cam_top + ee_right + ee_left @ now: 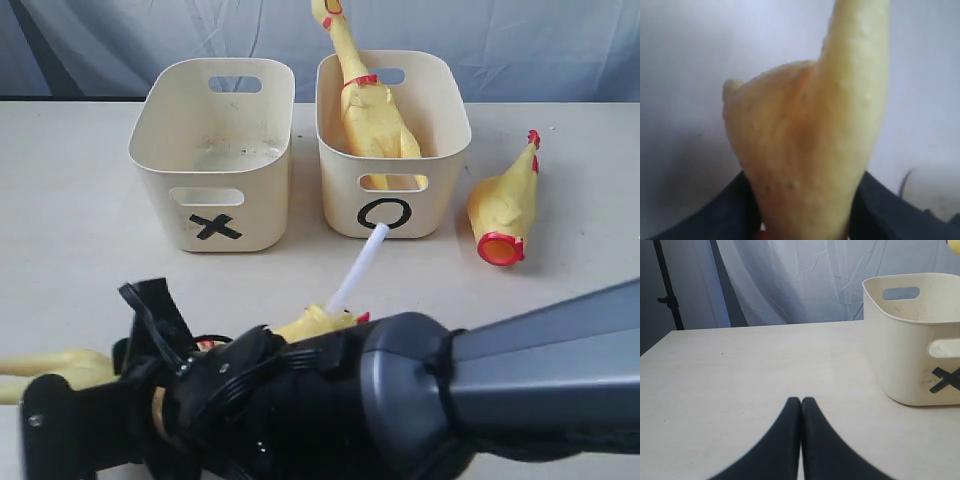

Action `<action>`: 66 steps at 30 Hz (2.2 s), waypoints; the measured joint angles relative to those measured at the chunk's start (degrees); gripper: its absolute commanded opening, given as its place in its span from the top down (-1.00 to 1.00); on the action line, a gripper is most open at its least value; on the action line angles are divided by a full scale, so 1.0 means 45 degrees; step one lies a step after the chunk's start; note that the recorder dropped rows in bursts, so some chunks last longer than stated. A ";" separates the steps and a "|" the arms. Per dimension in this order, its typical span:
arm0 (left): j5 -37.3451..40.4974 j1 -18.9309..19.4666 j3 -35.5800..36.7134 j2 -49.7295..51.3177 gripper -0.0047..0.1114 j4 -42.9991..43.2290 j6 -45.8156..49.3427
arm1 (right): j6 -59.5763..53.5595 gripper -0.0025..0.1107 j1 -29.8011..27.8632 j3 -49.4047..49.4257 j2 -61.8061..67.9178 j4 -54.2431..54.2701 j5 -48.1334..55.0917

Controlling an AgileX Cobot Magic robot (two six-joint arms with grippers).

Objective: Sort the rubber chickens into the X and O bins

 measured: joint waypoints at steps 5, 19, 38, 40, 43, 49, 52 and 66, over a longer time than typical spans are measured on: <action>-0.0359 0.0000 -0.0125 0.0000 0.92 0.0000 0.0000 | -0.0173 0.97 0.0243 -0.0733 -0.1095 0.0000 0.0726; -0.0912 0.0024 -0.0234 0.0000 0.92 0.0000 -0.0021 | 0.6161 0.97 -0.0201 -0.2610 -0.1357 -0.4049 0.3258; -0.0081 0.0024 -0.0128 0.0000 0.92 0.0000 -0.0021 | 1.1449 0.97 -0.5435 -0.7942 -0.0662 -0.4475 -0.1679; -0.0081 0.0024 -0.0128 0.0000 0.92 0.0000 -0.0021 | 1.1449 0.97 -0.5784 -0.8469 -0.0016 -0.4475 -0.1679; -0.0081 0.0024 -0.0128 0.0000 0.92 0.0000 -0.0021 | 1.1431 0.97 -0.6151 -0.9174 0.0967 -0.4475 -0.1679; -0.0081 0.0024 -0.0128 0.0000 0.92 0.0000 -0.0021 | 1.1431 0.97 -0.6302 -1.0573 0.2391 -0.4475 -0.1679; -0.0081 0.0024 -0.0128 0.0000 0.92 0.0000 -0.0021 | 1.1431 0.97 -0.6278 -1.0994 0.2474 -0.4497 -0.1244; -0.0081 0.0024 -0.0128 0.0000 0.92 0.0000 -0.0021 | 1.0117 0.97 -0.6421 -1.1100 0.2477 -0.3860 0.4669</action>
